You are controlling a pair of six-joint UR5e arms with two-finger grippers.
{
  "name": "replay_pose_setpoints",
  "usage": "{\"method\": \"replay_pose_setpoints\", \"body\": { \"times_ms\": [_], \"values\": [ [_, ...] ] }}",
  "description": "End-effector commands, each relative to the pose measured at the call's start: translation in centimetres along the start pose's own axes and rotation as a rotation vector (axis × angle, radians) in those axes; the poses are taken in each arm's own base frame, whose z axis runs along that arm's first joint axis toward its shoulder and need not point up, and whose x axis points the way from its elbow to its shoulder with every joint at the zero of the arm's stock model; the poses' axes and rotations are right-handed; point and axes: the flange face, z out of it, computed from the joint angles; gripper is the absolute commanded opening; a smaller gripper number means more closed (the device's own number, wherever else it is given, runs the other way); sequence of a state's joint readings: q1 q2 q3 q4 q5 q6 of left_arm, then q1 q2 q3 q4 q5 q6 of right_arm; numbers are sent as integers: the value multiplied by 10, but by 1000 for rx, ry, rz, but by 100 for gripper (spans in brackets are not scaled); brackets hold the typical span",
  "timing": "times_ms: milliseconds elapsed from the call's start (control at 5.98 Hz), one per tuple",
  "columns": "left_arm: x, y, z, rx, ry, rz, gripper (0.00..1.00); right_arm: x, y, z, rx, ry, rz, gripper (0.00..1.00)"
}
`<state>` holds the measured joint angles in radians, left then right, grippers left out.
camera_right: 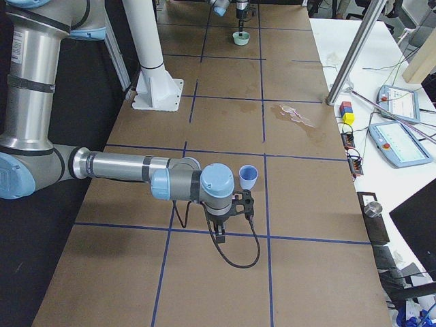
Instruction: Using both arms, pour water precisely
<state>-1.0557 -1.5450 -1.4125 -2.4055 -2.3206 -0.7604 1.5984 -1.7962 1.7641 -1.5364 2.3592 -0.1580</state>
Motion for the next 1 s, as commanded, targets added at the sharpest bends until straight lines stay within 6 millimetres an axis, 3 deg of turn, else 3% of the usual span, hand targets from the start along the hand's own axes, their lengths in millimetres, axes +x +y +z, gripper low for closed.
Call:
{"method": "replay_pose_setpoints", "body": {
  "times_ms": [0, 335, 502, 837],
  "values": [
    [30, -20, -10, -3, 5, -13, 0, 0, 0, 0, 1, 0, -1, 100],
    [110, -55, -45, 6, 15, -68, 0, 0, 0, 0, 1, -1, 1, 100],
    [170, -67, -47, 8, 60, -114, 0, 0, 0, 0, 0, -2, 2, 100],
    [313, -55, -14, -73, 152, -192, 0, 0, 1, 1, -1, -2, 3, 100]
  ]
}}
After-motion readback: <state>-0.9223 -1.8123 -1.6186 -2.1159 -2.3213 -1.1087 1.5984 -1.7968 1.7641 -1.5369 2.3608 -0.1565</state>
